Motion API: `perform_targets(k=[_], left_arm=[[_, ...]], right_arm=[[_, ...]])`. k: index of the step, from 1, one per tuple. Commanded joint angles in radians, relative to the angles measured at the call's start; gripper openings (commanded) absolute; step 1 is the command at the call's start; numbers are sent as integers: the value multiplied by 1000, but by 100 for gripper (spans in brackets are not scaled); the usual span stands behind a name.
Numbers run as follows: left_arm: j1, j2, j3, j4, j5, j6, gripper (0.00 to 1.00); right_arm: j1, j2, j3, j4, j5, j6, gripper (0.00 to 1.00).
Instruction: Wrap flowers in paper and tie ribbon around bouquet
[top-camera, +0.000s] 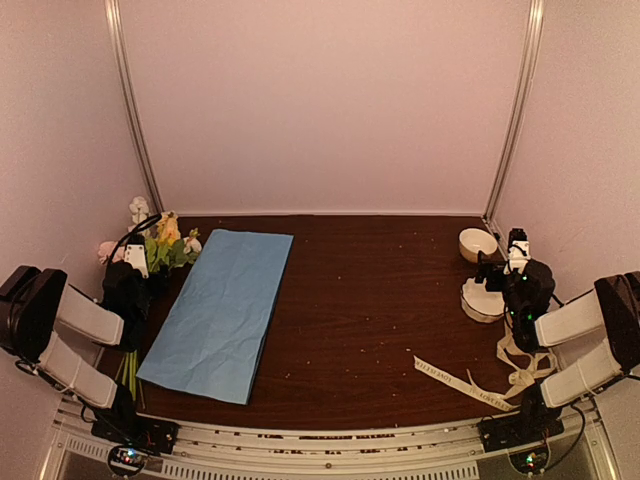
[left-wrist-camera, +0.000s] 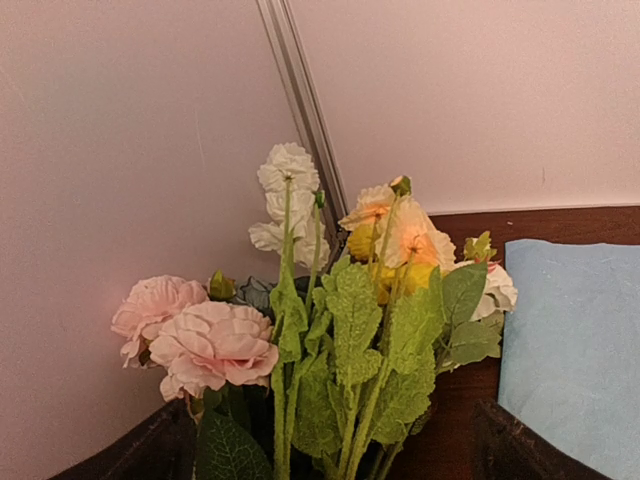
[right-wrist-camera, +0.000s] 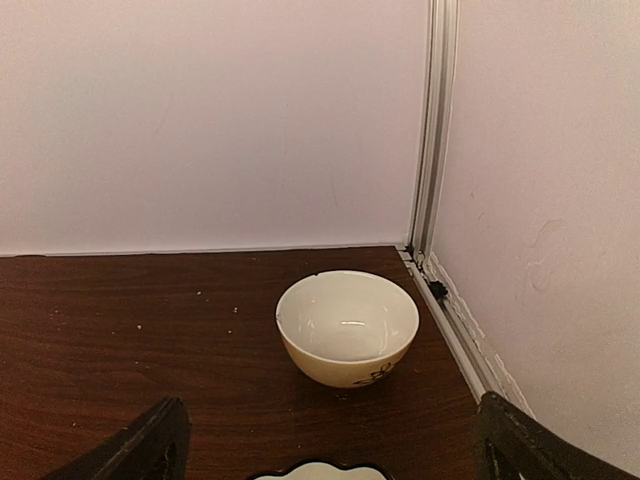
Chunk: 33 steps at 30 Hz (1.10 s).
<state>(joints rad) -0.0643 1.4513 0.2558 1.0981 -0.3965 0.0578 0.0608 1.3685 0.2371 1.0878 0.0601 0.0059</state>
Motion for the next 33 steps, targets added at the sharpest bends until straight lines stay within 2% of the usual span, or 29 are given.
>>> perform_targets(k=[1, 8, 10, 12, 14, 15, 16, 18, 19, 23, 25, 28, 33], left_arm=[[5, -12, 15, 38, -5, -12, 98], [5, -12, 13, 41, -5, -14, 98], [6, -22, 5, 44, 50, 5, 98], [0, -63, -35, 98, 53, 30, 98], [-56, -179, -52, 62, -51, 72, 98], [-89, -257, -33, -38, -85, 81, 98], [-111, -342, 10, -214, -88, 39, 95], [-114, -445, 190, -650, -34, -127, 84], [-116, -452, 275, -882, -6, -200, 79], [-118, -335, 500, -1369, 92, -413, 67], [-118, -248, 541, -1477, 194, -457, 65], [-118, -95, 576, -1536, 331, -490, 67], [-101, 171, 694, -1610, 378, -480, 79]], right_arm=[[-4, -8, 16, 2, -10, 1, 100], [-19, -6, 23, -9, -36, 14, 100], [-19, -14, 25, -18, -33, 16, 100], [-19, -72, 60, -126, -1, 24, 100], [-19, -151, 130, -317, 56, 39, 100], [-19, -188, 173, -412, 76, 58, 100], [-19, -218, 209, -492, 97, 120, 100], [-19, -252, 271, -587, 57, 222, 95], [-15, -256, 295, -607, 20, 282, 91], [48, -226, 382, -690, -57, 395, 81], [115, -200, 441, -789, -54, 385, 80], [212, -163, 503, -897, -51, 374, 80], [362, -107, 567, -996, -71, 322, 79]])
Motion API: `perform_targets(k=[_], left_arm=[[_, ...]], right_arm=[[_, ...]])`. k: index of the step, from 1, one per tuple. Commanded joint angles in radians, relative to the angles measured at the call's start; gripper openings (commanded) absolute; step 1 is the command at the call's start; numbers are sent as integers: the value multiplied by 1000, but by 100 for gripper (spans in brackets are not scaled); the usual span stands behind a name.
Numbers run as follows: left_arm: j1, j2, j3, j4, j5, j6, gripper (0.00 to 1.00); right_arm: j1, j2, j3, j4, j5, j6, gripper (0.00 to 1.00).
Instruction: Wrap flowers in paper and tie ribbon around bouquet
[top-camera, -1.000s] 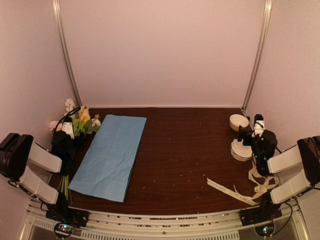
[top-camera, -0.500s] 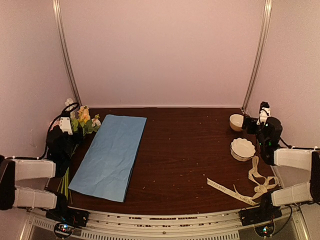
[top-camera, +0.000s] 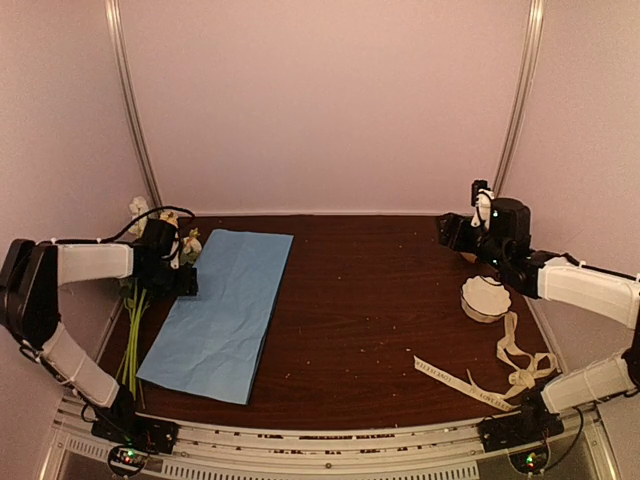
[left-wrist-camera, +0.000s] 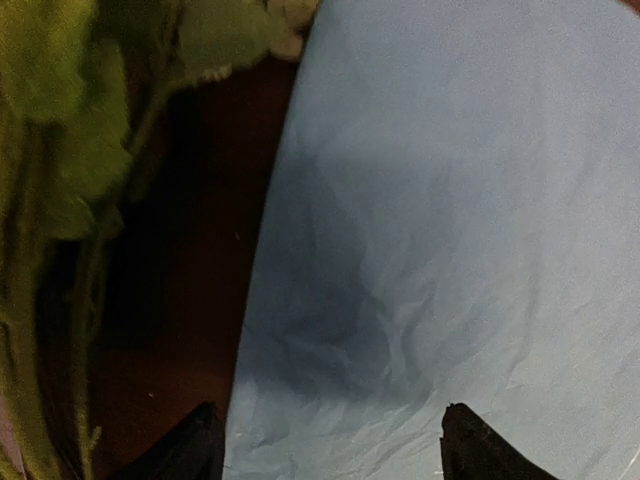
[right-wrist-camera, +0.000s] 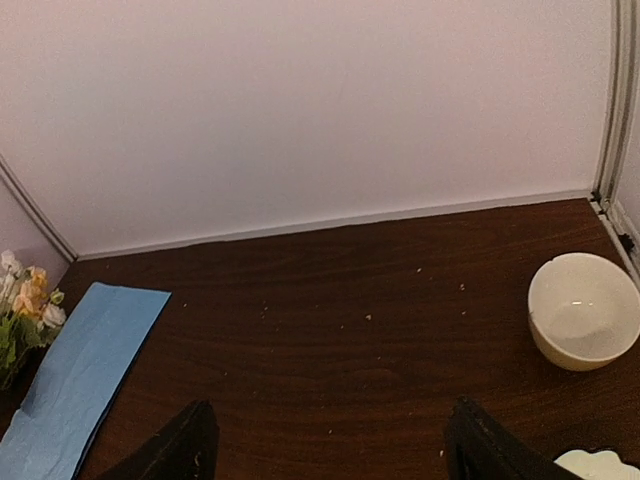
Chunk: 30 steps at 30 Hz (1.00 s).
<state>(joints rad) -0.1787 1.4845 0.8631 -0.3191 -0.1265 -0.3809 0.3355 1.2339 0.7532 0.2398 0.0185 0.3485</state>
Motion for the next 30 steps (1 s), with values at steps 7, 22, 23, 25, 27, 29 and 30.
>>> perform_targets(k=[7, 22, 23, 25, 27, 29, 30], left_arm=[[67, 274, 192, -246, 81, -78, 88], [66, 384, 212, -369, 410, -82, 88], [42, 413, 199, -367, 416, -86, 88], [1, 450, 130, -301, 397, -125, 88], [-44, 476, 52, -173, 460, -189, 85], [-130, 488, 45, -115, 483, -215, 83], [-181, 489, 71, -113, 484, -210, 83]], right_arm=[[192, 97, 79, -235, -105, -13, 78], [285, 101, 66, -402, -85, -42, 77], [289, 88, 59, -408, -85, -44, 77], [297, 59, 39, -423, -81, -43, 77], [302, 23, 10, -431, -78, -36, 77], [307, -12, -21, -430, -77, -31, 77], [310, -25, -35, -428, -82, -25, 78]])
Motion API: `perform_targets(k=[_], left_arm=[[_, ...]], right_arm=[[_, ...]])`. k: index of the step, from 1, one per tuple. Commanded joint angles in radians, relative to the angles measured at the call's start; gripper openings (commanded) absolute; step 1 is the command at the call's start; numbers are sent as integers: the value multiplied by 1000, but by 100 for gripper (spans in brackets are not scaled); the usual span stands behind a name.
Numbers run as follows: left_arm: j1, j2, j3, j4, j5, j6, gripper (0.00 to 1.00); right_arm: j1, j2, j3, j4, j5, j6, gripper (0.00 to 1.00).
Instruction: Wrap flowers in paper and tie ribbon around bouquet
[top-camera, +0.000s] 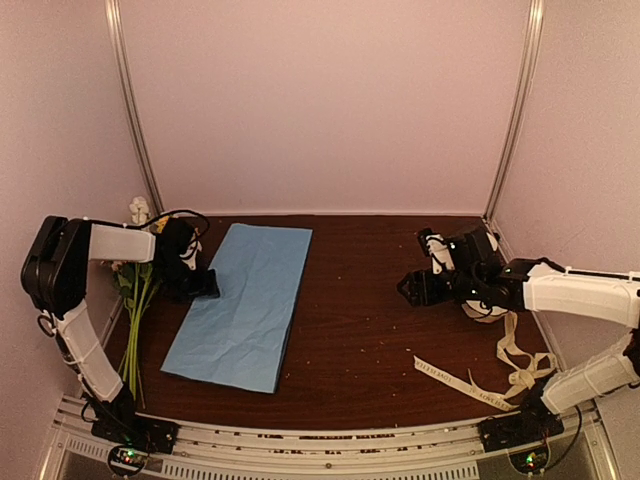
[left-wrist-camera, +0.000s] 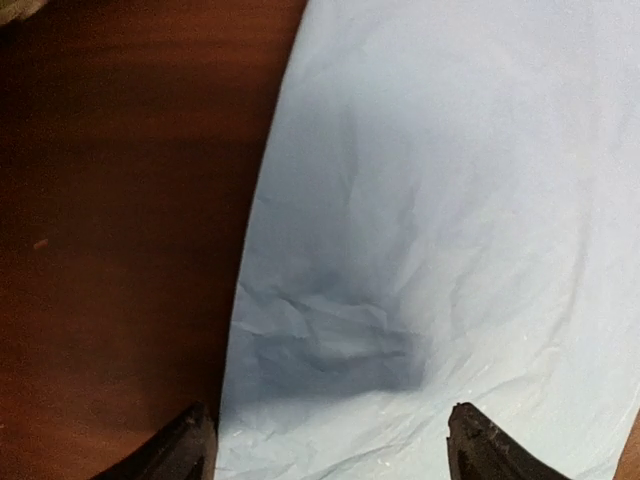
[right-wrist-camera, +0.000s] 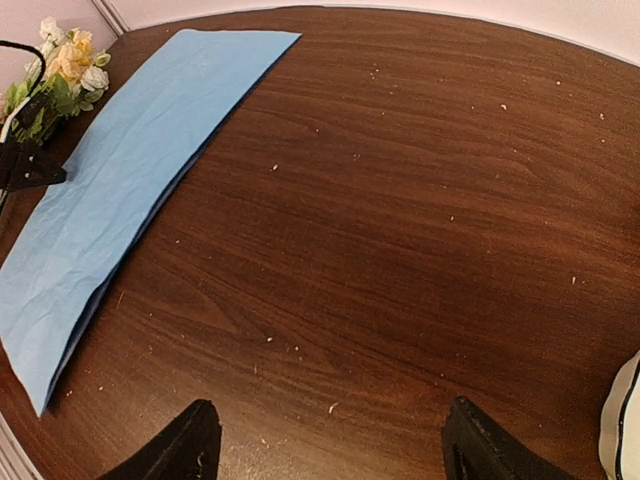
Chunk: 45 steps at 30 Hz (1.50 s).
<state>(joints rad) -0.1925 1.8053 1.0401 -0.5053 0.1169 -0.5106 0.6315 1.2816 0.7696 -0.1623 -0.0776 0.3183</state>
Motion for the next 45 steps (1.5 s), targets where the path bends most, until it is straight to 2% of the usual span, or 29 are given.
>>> perform_targets(k=[1, 2, 4, 7, 9, 13, 16, 20, 27, 38, 45], left_arm=[[-220, 168, -56, 67, 248, -68, 82], [-264, 170, -25, 53, 249, -55, 83], [-322, 171, 77, -55, 150, -12, 85], [-330, 147, 88, -77, 174, 39, 84], [-335, 120, 74, -73, 176, 83, 84], [-336, 88, 43, -11, 178, 114, 85], [-336, 116, 59, 5, 199, 134, 85], [-336, 122, 61, 13, 203, 159, 85], [-335, 150, 94, -8, 213, 217, 85], [-335, 200, 156, -61, 220, 277, 84], [-336, 207, 163, -67, 222, 284, 84]], right_arm=[[14, -77, -61, -25, -6, 15, 78], [14, -71, -66, -21, -34, 25, 78], [14, -32, -52, -28, -141, 50, 78], [14, 67, -34, -16, -310, 117, 73], [14, 127, -36, 14, -349, 173, 68], [9, 241, 34, 33, -368, 198, 62], [-5, 327, 173, -77, -319, 146, 57], [-15, 410, 318, -187, -212, 76, 56], [-33, 580, 501, -294, -171, 70, 62], [-35, 647, 537, -315, -154, 56, 61], [-38, 689, 547, -268, -268, 81, 49]])
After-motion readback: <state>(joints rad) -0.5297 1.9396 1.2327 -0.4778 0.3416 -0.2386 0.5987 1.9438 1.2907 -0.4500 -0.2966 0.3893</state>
